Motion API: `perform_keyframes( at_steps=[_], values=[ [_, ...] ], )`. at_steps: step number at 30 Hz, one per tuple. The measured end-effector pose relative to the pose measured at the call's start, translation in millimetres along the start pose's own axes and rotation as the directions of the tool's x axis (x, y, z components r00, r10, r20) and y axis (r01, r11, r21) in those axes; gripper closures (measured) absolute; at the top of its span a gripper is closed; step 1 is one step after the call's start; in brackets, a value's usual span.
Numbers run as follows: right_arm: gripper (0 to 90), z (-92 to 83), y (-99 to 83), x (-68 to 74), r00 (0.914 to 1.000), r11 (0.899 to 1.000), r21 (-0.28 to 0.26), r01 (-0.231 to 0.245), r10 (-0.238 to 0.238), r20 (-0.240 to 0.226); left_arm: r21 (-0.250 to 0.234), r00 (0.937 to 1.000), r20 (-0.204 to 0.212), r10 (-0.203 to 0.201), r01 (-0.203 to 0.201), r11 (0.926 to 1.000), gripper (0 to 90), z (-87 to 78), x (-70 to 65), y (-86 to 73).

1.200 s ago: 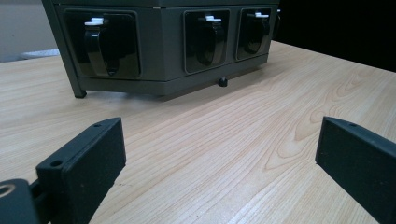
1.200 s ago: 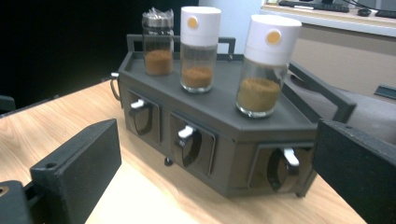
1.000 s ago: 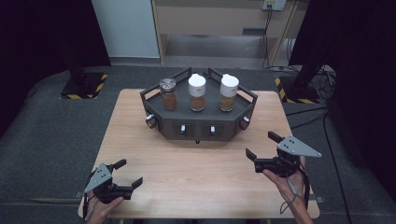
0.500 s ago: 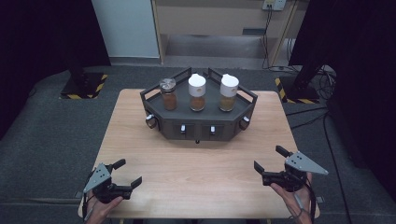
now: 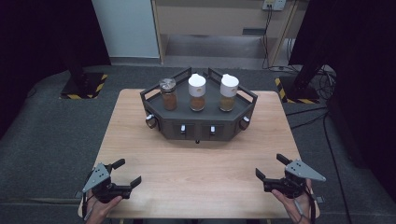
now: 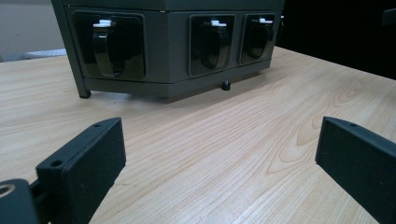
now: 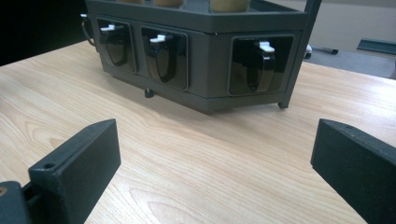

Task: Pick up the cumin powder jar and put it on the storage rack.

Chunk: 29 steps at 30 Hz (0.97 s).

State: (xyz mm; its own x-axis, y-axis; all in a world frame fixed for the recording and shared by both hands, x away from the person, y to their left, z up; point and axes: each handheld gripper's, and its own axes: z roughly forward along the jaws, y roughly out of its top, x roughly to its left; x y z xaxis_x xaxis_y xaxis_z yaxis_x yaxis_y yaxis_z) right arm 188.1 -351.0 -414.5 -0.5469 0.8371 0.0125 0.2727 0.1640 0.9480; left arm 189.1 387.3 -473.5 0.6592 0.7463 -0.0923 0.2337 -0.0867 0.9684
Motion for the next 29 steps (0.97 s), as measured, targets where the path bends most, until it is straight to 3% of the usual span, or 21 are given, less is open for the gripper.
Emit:
perform_keyframes(
  at_steps=[29],
  values=[
    [1.7,3.1,-10.2,-7.4,0.9998,1.000,0.012,0.007,-0.007,-0.019,-0.008,1.0000,0.008,0.004,-0.004,1.0000,0.5,0.6,0.9,-0.5]
  ],
)
